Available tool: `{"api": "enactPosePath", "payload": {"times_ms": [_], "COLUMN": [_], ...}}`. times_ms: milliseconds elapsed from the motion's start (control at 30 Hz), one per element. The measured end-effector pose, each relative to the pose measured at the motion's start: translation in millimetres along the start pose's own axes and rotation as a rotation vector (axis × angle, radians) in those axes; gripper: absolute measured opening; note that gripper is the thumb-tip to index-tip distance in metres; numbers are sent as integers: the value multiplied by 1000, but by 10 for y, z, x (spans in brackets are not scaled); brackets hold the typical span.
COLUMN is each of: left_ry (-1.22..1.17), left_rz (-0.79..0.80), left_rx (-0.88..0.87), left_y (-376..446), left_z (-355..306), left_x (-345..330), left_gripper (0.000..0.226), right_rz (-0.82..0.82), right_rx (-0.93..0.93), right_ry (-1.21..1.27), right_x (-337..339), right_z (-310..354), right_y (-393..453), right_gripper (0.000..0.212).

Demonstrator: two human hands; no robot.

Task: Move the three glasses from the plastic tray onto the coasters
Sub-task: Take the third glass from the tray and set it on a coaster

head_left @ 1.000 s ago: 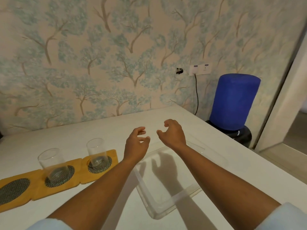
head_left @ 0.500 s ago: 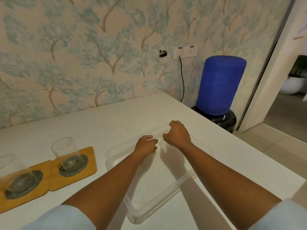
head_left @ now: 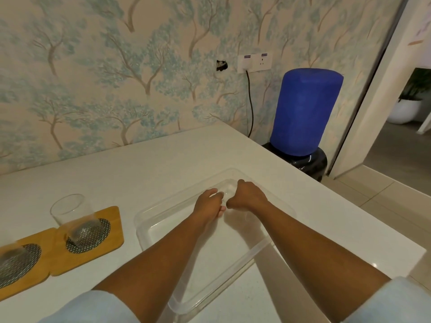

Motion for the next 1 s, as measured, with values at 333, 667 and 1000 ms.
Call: {"api": "enactPosePath", "payload": {"times_ms": [333,667,1000], "left_ry": [-35,-106,-132], "left_rz": [-108,-142,-298], "left_rx": [-194,-307,-450], "left_y": [-235,-788,-1436], "left_z": [-266,-620,-798], "left_x": [425,1150,2042], "left_gripper": [32,51,36], "right_rz": [170,204,235], "right_rx": [50,235,431], "right_ry": [402,546,560], "right_x": [159,194,116], "right_z": [465,1248,2152], "right_y": [-211,-547,-1034], "right_gripper": [72,41,72]}}
Point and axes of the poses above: each hand's wrist, its own y-axis towards the middle knuckle, its own x-axis out of the back of the hand, z = x × y, the point moved 5 cm from there along y, towards the middle knuckle, and after that the axes turned 7 degrees about -y, right-handed, at the moved point
